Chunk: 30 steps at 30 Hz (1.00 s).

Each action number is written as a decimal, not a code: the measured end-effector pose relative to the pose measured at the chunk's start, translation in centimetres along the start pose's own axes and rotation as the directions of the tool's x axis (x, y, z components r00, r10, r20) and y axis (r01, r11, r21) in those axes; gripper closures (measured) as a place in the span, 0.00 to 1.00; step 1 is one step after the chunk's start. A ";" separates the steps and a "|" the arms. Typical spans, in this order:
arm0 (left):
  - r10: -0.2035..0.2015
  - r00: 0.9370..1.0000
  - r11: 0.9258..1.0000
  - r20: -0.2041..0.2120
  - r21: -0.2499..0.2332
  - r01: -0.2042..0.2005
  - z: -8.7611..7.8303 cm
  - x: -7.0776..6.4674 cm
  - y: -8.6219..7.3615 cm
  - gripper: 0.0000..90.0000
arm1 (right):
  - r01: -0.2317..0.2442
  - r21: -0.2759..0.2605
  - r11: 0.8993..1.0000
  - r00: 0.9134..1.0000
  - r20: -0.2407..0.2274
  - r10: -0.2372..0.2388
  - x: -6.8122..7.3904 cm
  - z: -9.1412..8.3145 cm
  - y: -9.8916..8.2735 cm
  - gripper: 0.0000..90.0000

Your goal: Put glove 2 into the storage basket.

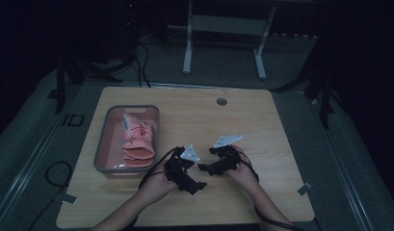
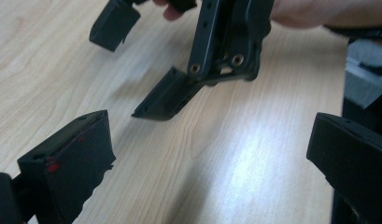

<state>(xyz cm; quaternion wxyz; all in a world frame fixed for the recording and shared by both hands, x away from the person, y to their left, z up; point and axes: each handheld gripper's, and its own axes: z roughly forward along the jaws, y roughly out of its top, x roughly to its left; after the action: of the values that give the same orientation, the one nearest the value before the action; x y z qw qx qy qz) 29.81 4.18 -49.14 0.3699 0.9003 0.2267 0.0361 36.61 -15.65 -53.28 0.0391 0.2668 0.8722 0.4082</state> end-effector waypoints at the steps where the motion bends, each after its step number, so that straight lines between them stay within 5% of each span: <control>1: 0.005 1.000 1.000 0.010 0.001 -0.005 0.3 -0.1 -0.2 0.01 | 0.003 -0.003 1.000 1.000 -0.001 -0.003 0.0 0.0 -0.2 0.14; 18: 0.074 0.992 0.997 0.104 -0.019 -0.072 3.8 -1.8 -2.0 0.01 | 0.056 -0.019 0.998 0.997 0.047 -0.055 0.4 -1.8 -4.6 0.14; 30: 0.094 0.988 0.996 0.121 -0.019 -0.093 5.1 -2.1 -3.0 0.01 | 0.055 -0.031 0.998 0.996 0.075 -0.053 0.4 -3.3 -6.2 0.14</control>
<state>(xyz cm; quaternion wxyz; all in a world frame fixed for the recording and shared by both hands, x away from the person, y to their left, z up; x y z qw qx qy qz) 27.96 1.81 -54.65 0.3869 0.9080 0.1610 0.0000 32.68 -20.94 -55.58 0.0869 0.2574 0.8701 0.4112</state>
